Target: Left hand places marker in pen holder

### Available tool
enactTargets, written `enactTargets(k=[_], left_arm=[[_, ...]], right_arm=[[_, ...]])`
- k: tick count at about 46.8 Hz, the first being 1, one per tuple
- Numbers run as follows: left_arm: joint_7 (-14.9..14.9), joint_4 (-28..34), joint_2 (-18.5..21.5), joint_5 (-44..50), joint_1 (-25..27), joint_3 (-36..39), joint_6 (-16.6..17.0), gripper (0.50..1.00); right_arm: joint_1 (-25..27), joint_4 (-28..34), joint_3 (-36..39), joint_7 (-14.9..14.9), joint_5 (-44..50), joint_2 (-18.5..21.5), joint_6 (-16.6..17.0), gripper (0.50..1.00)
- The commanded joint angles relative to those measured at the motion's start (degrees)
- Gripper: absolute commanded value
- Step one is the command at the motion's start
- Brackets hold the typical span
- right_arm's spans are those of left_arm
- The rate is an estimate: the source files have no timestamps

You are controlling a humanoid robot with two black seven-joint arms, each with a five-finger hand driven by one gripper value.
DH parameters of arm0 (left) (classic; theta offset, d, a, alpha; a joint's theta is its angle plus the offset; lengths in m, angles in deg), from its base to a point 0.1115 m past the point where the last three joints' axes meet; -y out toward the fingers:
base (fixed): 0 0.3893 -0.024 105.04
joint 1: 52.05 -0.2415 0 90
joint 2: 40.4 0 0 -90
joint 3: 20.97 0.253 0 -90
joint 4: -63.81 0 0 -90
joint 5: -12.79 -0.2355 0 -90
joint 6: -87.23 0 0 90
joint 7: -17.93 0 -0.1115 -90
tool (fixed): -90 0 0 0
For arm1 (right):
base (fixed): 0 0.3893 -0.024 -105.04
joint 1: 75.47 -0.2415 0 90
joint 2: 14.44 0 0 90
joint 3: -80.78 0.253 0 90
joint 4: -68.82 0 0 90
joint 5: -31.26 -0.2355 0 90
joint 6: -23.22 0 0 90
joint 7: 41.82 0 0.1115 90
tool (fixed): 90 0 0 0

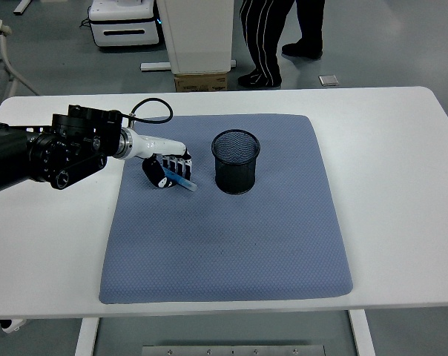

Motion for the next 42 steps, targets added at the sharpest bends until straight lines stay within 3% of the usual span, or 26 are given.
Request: enactTargets(k=[1,10,17,42], left_arm=[[0.0,0.0,-0.1,-0.1,0.0,0.0,0.0,0.572],[0.0,0.0,-0.1,-0.1,0.0,0.0,-0.1,0.552],[0.0,0.0,0.0,-0.1,0.0,0.0,-0.2,0.500],[0.0,0.0,0.0,0.1,1.0,0.0,-1.0,0.500]], right_arm=[[0.0,0.0,0.0,0.0,0.0,0.0,0.0,1.000],[0.0,0.0,0.0,0.0,0.0,0.0,0.0,1.000],[0.0,0.0,0.0,0.0,0.0,0.0,0.0,1.000],[0.0,0.0,0.0,0.0,0.0,0.0,0.0,1.000]])
